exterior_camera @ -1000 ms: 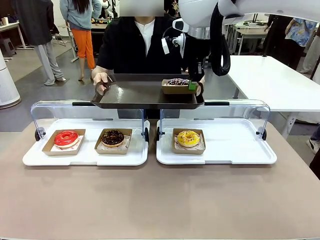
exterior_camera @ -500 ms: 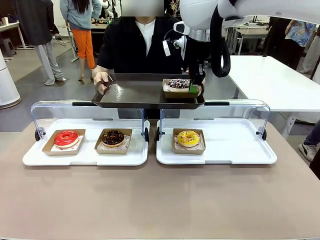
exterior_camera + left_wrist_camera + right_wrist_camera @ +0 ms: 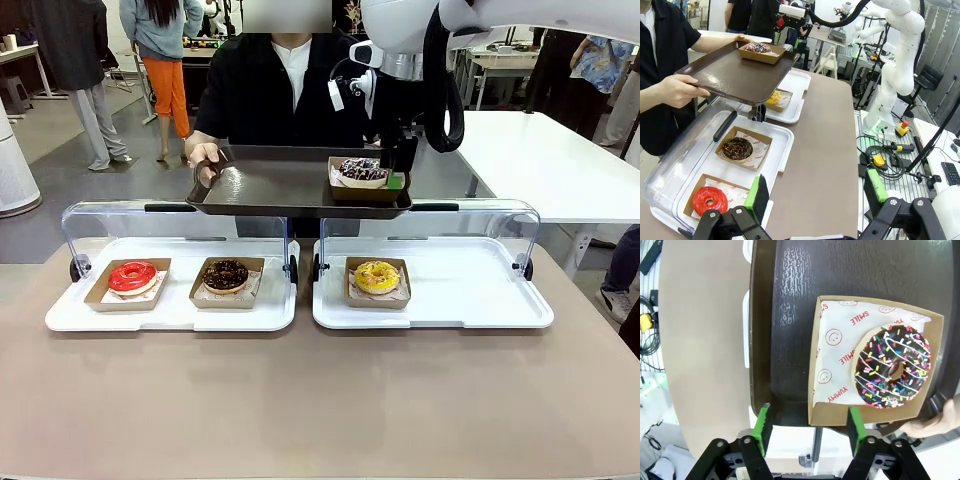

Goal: Provide the desired donut to the person.
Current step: Place the picked Paper togo box onto the Handle tray extended by the person, then pick up and lift the Paper togo box containing the Donut pointed at by the person.

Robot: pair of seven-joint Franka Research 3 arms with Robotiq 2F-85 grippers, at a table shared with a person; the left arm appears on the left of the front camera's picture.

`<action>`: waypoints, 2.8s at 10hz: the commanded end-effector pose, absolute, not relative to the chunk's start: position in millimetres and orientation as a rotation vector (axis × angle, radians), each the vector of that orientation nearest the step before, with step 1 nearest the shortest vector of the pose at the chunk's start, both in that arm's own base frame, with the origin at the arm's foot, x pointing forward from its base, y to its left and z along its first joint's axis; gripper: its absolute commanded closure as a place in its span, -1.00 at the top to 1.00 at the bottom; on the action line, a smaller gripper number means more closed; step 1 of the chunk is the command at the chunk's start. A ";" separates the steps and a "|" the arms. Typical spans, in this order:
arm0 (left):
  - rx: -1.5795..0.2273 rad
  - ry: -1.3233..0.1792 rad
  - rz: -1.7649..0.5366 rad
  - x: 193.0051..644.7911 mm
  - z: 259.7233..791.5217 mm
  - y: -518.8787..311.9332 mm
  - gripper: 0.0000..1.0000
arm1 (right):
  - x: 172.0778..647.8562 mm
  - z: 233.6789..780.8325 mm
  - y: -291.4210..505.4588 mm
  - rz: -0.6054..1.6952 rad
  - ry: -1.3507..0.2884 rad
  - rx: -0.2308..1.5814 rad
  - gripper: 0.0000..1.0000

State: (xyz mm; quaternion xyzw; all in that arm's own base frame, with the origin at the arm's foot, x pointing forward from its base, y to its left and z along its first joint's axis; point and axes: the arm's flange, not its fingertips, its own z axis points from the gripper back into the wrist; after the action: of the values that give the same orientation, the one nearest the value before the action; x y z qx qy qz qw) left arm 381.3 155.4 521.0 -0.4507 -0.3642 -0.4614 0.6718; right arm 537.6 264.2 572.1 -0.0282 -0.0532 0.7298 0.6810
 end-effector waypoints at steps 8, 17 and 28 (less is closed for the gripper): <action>-1.021 -0.823 -1.034 380.1 523.2 155.7 1.00 | 461.1 652.1 182.5 1.642 -0.047 0.000 1.00; -1.021 -0.823 -1.034 380.1 523.2 155.7 1.00 | 455.6 613.9 67.2 1.535 -0.111 -0.011 1.00; -1.021 -0.823 -1.034 380.1 523.2 155.7 1.00 | 455.6 613.9 67.2 1.535 -0.111 -0.011 1.00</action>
State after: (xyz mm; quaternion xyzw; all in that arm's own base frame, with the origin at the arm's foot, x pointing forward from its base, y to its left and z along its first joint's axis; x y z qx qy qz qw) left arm 381.2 155.9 520.7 -0.4505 -0.3642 -0.4608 0.6723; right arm 455.1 66.2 612.1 -0.0073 -0.0532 0.6964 0.7156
